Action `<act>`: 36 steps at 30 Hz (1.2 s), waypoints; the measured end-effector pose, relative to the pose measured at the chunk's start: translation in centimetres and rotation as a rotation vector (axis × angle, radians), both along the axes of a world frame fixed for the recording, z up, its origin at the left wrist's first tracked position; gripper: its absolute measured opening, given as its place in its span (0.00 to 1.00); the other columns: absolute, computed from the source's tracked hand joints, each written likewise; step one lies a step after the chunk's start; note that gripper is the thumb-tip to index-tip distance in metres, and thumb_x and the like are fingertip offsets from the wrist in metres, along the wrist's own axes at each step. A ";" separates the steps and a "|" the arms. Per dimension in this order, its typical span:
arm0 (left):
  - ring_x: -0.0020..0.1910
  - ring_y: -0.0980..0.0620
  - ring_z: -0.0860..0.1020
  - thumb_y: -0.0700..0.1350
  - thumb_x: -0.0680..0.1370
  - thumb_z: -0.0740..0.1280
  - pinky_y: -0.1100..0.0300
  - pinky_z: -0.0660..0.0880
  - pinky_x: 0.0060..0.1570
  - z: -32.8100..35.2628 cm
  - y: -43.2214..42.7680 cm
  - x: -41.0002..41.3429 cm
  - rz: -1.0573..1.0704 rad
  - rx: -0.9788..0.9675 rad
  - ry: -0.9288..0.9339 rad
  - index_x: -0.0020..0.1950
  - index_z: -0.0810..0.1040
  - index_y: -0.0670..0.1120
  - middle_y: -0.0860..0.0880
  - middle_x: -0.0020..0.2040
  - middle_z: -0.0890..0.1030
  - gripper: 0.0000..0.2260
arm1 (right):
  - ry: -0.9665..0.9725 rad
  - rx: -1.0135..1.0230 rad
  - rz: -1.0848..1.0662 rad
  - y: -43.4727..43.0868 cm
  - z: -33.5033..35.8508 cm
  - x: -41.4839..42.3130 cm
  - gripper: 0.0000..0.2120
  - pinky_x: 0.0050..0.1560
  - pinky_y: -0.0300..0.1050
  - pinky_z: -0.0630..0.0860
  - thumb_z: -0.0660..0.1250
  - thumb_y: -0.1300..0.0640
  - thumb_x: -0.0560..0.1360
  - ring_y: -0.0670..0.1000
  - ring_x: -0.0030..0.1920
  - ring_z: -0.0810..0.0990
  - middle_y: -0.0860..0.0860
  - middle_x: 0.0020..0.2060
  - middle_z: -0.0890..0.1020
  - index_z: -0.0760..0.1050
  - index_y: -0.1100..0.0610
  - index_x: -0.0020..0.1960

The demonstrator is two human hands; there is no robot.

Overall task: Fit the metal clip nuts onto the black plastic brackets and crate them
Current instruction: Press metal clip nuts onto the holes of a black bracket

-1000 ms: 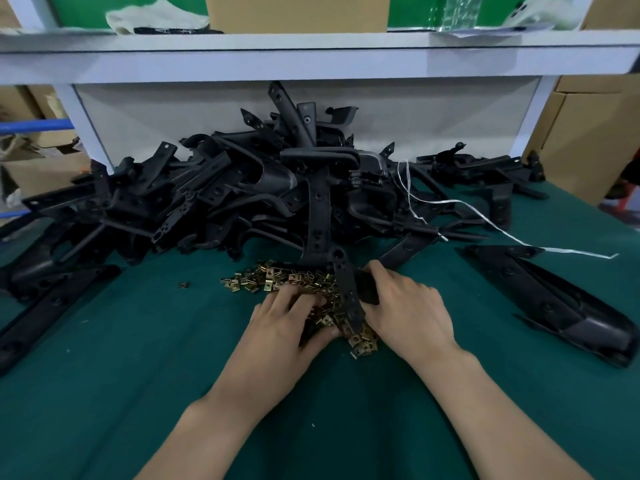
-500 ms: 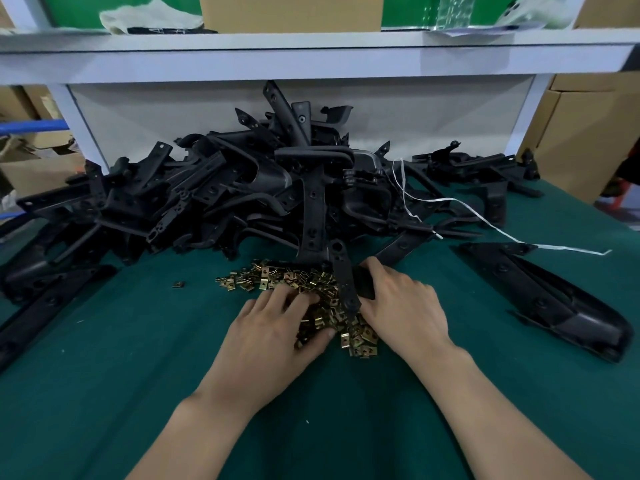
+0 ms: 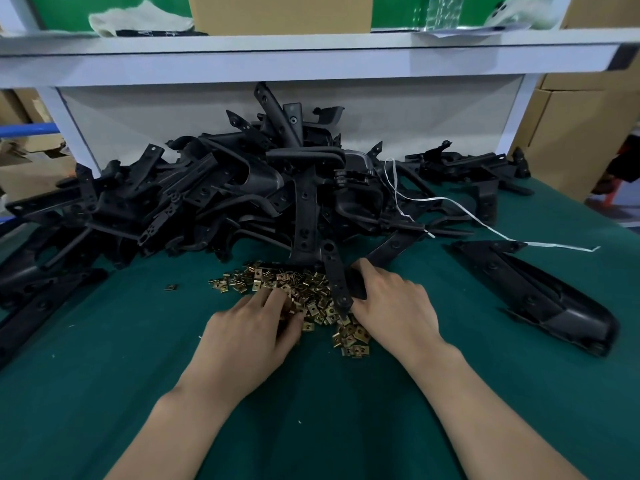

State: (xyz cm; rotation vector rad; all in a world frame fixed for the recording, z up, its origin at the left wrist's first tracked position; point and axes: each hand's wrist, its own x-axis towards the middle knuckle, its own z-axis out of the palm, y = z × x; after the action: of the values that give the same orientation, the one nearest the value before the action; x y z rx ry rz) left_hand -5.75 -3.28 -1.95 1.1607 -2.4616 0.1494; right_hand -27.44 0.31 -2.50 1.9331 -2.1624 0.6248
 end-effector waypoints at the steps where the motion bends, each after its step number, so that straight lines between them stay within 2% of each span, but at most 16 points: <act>1: 0.37 0.52 0.80 0.57 0.80 0.59 0.58 0.70 0.26 0.0 0.0 0.0 -0.008 -0.011 0.004 0.48 0.76 0.49 0.55 0.40 0.78 0.14 | -0.002 0.000 0.000 0.0 0.0 0.0 0.19 0.30 0.47 0.60 0.51 0.36 0.77 0.52 0.37 0.79 0.44 0.39 0.78 0.69 0.49 0.54; 5: 0.26 0.50 0.77 0.48 0.79 0.69 0.57 0.68 0.20 0.2 0.2 -0.2 0.016 -0.082 0.037 0.44 0.76 0.44 0.51 0.35 0.78 0.09 | -0.007 0.005 0.001 0.0 0.1 0.0 0.22 0.31 0.48 0.61 0.48 0.36 0.74 0.53 0.39 0.79 0.44 0.40 0.79 0.69 0.49 0.55; 7: 0.22 0.48 0.74 0.46 0.79 0.68 0.55 0.70 0.19 0.3 0.0 -0.2 0.046 -0.076 0.112 0.44 0.75 0.43 0.50 0.32 0.76 0.08 | -0.008 0.007 0.004 0.1 0.1 0.0 0.22 0.33 0.48 0.62 0.48 0.37 0.74 0.53 0.40 0.80 0.45 0.41 0.80 0.70 0.49 0.56; 10: 0.23 0.47 0.73 0.48 0.81 0.64 0.51 0.72 0.23 0.4 -0.2 0.3 0.081 0.038 0.260 0.47 0.74 0.44 0.52 0.31 0.75 0.07 | -0.011 0.005 0.011 0.1 0.1 -0.1 0.22 0.33 0.47 0.63 0.48 0.37 0.74 0.53 0.40 0.80 0.45 0.42 0.80 0.69 0.49 0.56; 12: 0.23 0.52 0.73 0.49 0.81 0.63 0.51 0.72 0.22 0.2 -0.4 0.5 0.080 0.155 0.477 0.47 0.73 0.48 0.53 0.29 0.75 0.06 | -0.006 0.007 0.013 0.1 0.1 -0.1 0.22 0.33 0.47 0.63 0.48 0.37 0.74 0.53 0.40 0.80 0.45 0.42 0.80 0.69 0.49 0.56; 15: 0.23 0.55 0.72 0.53 0.83 0.62 0.63 0.69 0.20 0.4 -1.0 0.1 0.178 0.446 0.946 0.44 0.75 0.53 0.51 0.29 0.77 0.09 | -0.005 0.010 0.016 0.1 0.1 -0.1 0.22 0.33 0.47 0.63 0.48 0.36 0.75 0.54 0.40 0.79 0.44 0.41 0.79 0.69 0.49 0.56; 17: 0.26 0.54 0.72 0.55 0.83 0.61 0.63 0.70 0.22 0.4 -1.3 0.0 0.231 0.560 1.105 0.44 0.75 0.51 0.51 0.29 0.76 0.12 | -0.003 0.014 0.015 0.0 0.0 -0.1 0.20 0.34 0.47 0.64 0.51 0.36 0.76 0.54 0.40 0.80 0.44 0.42 0.80 0.70 0.49 0.56; 19: 0.26 0.56 0.74 0.56 0.83 0.60 0.62 0.71 0.24 0.2 -0.9 -0.1 0.203 0.497 0.997 0.45 0.75 0.52 0.53 0.30 0.78 0.11 | -0.012 0.021 0.014 0.0 0.0 -0.2 0.20 0.35 0.47 0.65 0.52 0.36 0.77 0.54 0.42 0.80 0.45 0.43 0.80 0.70 0.49 0.57; 22: 0.28 0.55 0.76 0.57 0.82 0.58 0.54 0.74 0.29 -0.2 0.2 -0.5 0.093 0.240 0.574 0.49 0.72 0.53 0.54 0.31 0.77 0.10 | -0.015 0.023 0.015 0.0 0.0 -0.2 0.24 0.35 0.48 0.65 0.48 0.35 0.75 0.54 0.42 0.80 0.45 0.45 0.81 0.70 0.49 0.58; 24: 0.27 0.54 0.73 0.56 0.81 0.57 0.51 0.73 0.27 -0.3 0.5 -0.8 0.055 0.118 0.419 0.50 0.72 0.50 0.56 0.33 0.75 0.11 | -0.020 0.021 0.020 0.0 0.1 -0.1 0.24 0.36 0.48 0.65 0.48 0.36 0.74 0.54 0.43 0.80 0.45 0.45 0.81 0.70 0.49 0.59; 28: 0.25 0.57 0.68 0.57 0.82 0.55 0.53 0.72 0.26 -0.3 0.4 -1.0 0.066 0.090 0.362 0.50 0.71 0.49 0.56 0.31 0.74 0.13 | -0.012 0.021 0.019 0.0 0.1 -0.2 0.23 0.36 0.48 0.65 0.49 0.36 0.75 0.55 0.44 0.81 0.45 0.46 0.82 0.70 0.48 0.59; 30: 0.27 0.57 0.69 0.60 0.81 0.52 0.53 0.72 0.28 -0.3 0.4 -1.0 0.077 0.121 0.355 0.51 0.70 0.50 0.56 0.32 0.74 0.16 | -0.007 0.024 0.016 0.0 0.1 -0.2 0.23 0.36 0.48 0.65 0.48 0.35 0.75 0.54 0.44 0.81 0.45 0.46 0.82 0.70 0.48 0.59; 32: 0.30 0.52 0.74 0.61 0.80 0.52 0.53 0.72 0.30 -0.4 0.4 -1.0 0.085 0.114 0.339 0.50 0.71 0.49 0.55 0.35 0.76 0.17 | -0.005 0.025 0.018 -0.1 0.0 -0.1 0.24 0.36 0.48 0.65 0.47 0.35 0.75 0.54 0.44 0.81 0.45 0.46 0.82 0.71 0.48 0.59; 36: 0.29 0.50 0.71 0.54 0.82 0.59 0.57 0.66 0.31 -0.6 0.4 -0.8 0.058 0.017 0.331 0.44 0.70 0.48 0.54 0.31 0.73 0.13 | -0.011 0.021 0.017 -0.1 0.0 -0.2 0.25 0.36 0.48 0.65 0.47 0.35 0.74 0.54 0.43 0.81 0.45 0.46 0.82 0.71 0.48 0.59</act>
State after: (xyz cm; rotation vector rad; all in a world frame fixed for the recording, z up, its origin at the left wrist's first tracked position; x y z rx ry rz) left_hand -6.58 -2.87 -2.58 1.1606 -2.1451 -0.0448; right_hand -27.62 0.21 -2.47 1.9653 -2.1695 0.6196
